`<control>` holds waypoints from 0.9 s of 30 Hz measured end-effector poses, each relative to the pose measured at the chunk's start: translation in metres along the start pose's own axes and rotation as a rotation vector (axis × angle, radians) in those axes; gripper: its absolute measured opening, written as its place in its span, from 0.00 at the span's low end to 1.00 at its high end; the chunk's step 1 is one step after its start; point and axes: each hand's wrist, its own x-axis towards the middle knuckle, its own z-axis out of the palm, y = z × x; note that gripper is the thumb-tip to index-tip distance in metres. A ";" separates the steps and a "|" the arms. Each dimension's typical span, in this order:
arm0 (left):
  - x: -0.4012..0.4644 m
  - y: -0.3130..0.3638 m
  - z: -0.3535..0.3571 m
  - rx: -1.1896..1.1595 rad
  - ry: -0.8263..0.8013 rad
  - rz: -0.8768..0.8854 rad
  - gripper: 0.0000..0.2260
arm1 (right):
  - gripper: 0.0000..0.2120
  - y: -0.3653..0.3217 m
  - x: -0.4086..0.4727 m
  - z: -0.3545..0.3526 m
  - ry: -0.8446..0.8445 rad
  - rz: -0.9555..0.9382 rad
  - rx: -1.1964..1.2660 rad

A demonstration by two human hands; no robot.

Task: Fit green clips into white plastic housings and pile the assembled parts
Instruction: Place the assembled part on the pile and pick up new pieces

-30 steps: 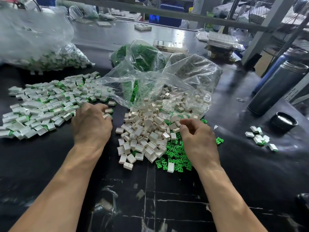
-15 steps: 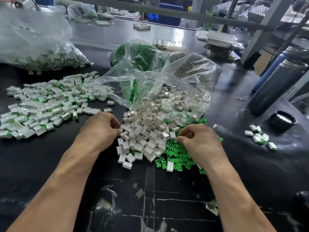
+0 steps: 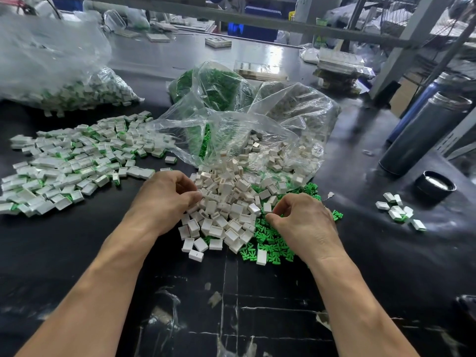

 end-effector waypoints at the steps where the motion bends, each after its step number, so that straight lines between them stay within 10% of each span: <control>1: 0.000 0.000 0.000 -0.021 0.010 0.004 0.05 | 0.09 0.000 0.000 0.000 0.002 -0.001 -0.005; 11: -0.010 0.013 0.007 -0.289 0.046 0.149 0.05 | 0.10 0.001 -0.002 -0.001 0.082 -0.058 0.073; 27: -0.030 0.043 0.035 -0.670 -0.200 0.217 0.07 | 0.08 -0.009 -0.010 0.004 0.055 -0.216 1.077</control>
